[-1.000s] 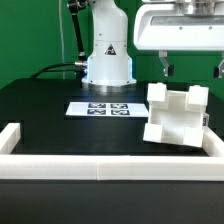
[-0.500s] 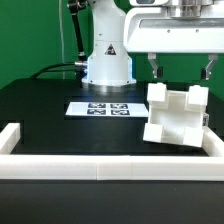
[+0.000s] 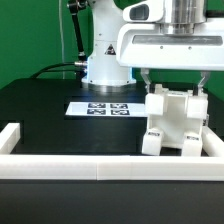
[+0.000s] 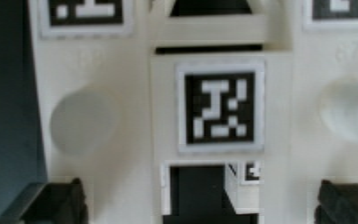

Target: Assemble chair

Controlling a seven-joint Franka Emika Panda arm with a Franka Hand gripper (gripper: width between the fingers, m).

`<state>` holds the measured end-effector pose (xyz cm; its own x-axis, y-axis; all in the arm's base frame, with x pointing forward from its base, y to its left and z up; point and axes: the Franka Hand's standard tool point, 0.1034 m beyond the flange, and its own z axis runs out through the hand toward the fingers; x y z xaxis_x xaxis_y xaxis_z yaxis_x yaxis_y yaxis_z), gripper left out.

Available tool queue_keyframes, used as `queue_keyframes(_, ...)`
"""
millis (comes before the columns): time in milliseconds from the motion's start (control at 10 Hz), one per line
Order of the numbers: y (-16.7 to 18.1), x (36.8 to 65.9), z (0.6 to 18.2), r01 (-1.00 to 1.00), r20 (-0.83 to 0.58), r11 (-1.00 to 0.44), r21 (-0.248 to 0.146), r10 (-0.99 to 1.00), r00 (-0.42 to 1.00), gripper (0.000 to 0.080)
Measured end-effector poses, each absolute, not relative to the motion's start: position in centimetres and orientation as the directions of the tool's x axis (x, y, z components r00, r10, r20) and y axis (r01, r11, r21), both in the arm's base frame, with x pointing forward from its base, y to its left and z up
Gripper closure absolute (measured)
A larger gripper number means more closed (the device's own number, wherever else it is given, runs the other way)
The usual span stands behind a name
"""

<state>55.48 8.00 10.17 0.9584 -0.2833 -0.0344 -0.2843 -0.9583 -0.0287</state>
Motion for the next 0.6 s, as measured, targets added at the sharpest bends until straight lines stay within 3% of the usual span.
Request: queue_keyframes(600, 7.7, 59.2, 9.9, -0.269, 0.032, -0.962, -0.035, -0.270, 0.962, 0.0151)
